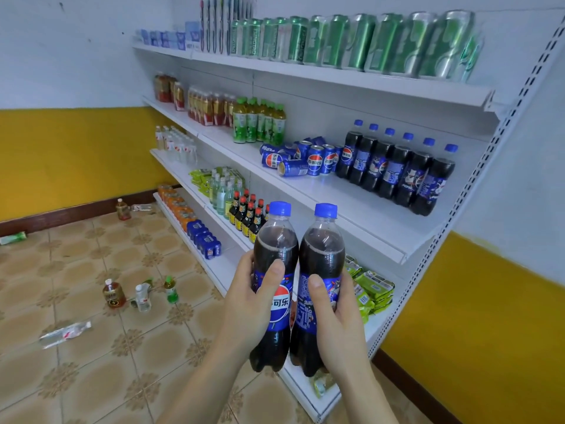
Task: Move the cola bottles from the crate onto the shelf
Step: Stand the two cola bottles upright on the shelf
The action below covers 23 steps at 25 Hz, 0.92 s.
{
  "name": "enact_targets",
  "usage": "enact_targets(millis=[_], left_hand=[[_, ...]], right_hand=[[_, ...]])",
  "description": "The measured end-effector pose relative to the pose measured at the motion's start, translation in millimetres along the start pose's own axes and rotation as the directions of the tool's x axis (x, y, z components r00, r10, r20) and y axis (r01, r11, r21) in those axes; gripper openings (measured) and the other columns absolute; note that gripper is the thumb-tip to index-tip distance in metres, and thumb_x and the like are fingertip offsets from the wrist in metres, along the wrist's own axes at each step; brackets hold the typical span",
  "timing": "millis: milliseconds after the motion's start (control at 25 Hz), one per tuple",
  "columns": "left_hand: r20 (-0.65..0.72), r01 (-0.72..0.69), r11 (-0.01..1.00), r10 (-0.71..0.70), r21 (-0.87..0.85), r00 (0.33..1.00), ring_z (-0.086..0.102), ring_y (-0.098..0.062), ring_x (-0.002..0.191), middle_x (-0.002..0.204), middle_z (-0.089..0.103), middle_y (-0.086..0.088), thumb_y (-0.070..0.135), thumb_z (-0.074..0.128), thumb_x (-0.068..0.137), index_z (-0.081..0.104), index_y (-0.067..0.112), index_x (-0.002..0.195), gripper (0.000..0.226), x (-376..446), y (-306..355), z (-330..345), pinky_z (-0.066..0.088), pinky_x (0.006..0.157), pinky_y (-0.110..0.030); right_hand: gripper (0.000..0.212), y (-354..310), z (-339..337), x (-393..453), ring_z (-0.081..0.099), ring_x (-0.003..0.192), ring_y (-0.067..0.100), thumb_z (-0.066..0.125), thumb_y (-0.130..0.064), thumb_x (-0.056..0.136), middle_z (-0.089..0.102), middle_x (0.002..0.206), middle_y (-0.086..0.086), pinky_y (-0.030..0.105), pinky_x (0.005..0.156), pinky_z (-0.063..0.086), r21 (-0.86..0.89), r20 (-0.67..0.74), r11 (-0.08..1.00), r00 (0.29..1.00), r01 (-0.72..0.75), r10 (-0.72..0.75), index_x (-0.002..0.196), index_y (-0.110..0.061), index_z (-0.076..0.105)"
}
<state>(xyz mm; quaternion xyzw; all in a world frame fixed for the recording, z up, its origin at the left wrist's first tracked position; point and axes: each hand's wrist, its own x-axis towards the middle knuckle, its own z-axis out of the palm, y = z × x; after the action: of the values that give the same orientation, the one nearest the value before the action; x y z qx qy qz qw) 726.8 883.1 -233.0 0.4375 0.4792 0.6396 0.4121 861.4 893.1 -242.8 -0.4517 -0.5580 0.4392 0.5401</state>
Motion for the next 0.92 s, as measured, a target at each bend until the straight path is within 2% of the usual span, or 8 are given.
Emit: enact_targets(millis=[80, 120, 280, 440, 560, 720, 840, 920], left_hand=[[0.028, -0.010, 1.000, 0.010, 0.002, 1.000, 0.071, -0.008, 0.103, 0.111, 0.073, 0.015, 0.048, 0.062, 0.086, 0.060, 0.040, 0.120, 0.035, 34.9, -5.8, -6.2, 0.056, 0.086, -0.031], [0.046, -0.016, 1.000, 0.016, 0.002, 0.999, 0.070, -0.007, 0.104, 0.112, 0.073, 0.016, 0.048, 0.062, 0.086, 0.060, 0.041, 0.121, 0.036, 52.7, -7.8, -9.8, 0.055, 0.087, -0.031], [0.137, -0.023, 0.999, 0.016, 0.048, 0.990, 0.068, 0.000, 0.103, 0.111, 0.071, 0.020, 0.051, 0.061, 0.086, 0.059, 0.045, 0.118, 0.033, 123.7, -8.3, -28.1, 0.055, 0.085, -0.021], [0.215, -0.053, 0.997, 0.039, 0.059, 0.976, 0.065, 0.011, 0.098, 0.105, 0.071, 0.025, 0.044, 0.062, 0.088, 0.060, 0.044, 0.113, 0.025, 184.7, -9.1, -34.5, 0.047, 0.073, -0.004], [0.280, -0.075, 0.995, 0.056, 0.060, 0.958, 0.065, 0.011, 0.096, 0.103, 0.070, 0.030, 0.034, 0.064, 0.094, 0.061, 0.039, 0.115, 0.022, 225.1, -10.0, -27.7, 0.047, 0.073, -0.003], [0.319, -0.093, 0.992, 0.062, 0.085, 0.946, 0.065, 0.010, 0.097, 0.104, 0.070, 0.030, 0.041, 0.069, 0.090, 0.061, 0.043, 0.117, 0.028, 280.5, -22.7, -10.8, 0.049, 0.078, -0.009], [0.366, -0.091, 0.992, 0.055, 0.084, 0.929, 0.065, 0.007, 0.103, 0.109, 0.070, 0.027, 0.045, 0.070, 0.087, 0.061, 0.051, 0.116, 0.031, 328.0, -38.1, 9.3, 0.052, 0.092, -0.025], [0.391, -0.069, 0.995, 0.036, 0.070, 0.920, 0.067, 0.003, 0.104, 0.109, 0.072, 0.024, 0.048, 0.071, 0.084, 0.061, 0.058, 0.106, 0.026, 359.2, -43.6, 24.5, 0.053, 0.096, -0.033]], right_hand=[[0.039, 6.4, 15.2, 26.9, 0.069, 0.107, 0.005, 0.061, -0.049, 0.091, 0.071, 0.116, -0.018, 0.041, 0.093, 0.057, -0.016, -0.036, 1.000, 0.999, 0.013, -0.014, 0.129, -0.042, 0.054], [0.039, 8.9, 23.4, 40.4, 0.069, 0.107, 0.004, 0.061, -0.050, 0.090, 0.071, 0.115, -0.017, 0.039, 0.092, 0.057, -0.020, -0.057, 1.000, 0.998, 0.016, -0.017, 0.128, -0.041, 0.054], [0.040, 10.8, 57.5, 90.3, 0.069, 0.102, 0.000, 0.059, -0.050, 0.089, 0.071, 0.111, -0.020, 0.024, 0.081, 0.055, -0.030, -0.139, 0.999, 0.990, 0.020, -0.024, 0.127, -0.037, 0.056], [0.046, 17.5, 81.4, 135.8, 0.067, 0.105, -0.001, 0.059, -0.050, 0.089, 0.070, 0.114, -0.018, 0.028, 0.088, 0.056, -0.066, -0.235, 0.998, 0.972, 0.015, -0.030, 0.131, -0.033, 0.053], [0.051, 18.9, 84.3, 171.4, 0.067, 0.106, -0.002, 0.060, -0.055, 0.087, 0.070, 0.115, -0.020, 0.031, 0.092, 0.055, -0.139, -0.277, 0.990, 0.960, 0.001, -0.040, 0.133, -0.036, 0.050], [0.042, 24.5, 74.5, 220.3, 0.068, 0.099, -0.004, 0.065, -0.049, 0.090, 0.070, 0.107, -0.026, 0.030, 0.086, 0.054, -0.181, -0.312, 0.983, 0.949, -0.017, -0.041, 0.128, -0.037, 0.052], [0.038, 39.1, 67.1, 265.6, 0.068, 0.097, -0.003, 0.069, -0.043, 0.091, 0.070, 0.105, -0.026, 0.030, 0.084, 0.054, -0.182, -0.357, 0.983, 0.932, -0.002, -0.064, 0.125, -0.035, 0.054], [0.039, 44.8, 61.5, 295.9, 0.068, 0.100, -0.004, 0.071, -0.042, 0.090, 0.070, 0.108, -0.027, 0.031, 0.087, 0.054, -0.161, -0.378, 0.987, 0.924, 0.003, -0.065, 0.126, -0.037, 0.054]])
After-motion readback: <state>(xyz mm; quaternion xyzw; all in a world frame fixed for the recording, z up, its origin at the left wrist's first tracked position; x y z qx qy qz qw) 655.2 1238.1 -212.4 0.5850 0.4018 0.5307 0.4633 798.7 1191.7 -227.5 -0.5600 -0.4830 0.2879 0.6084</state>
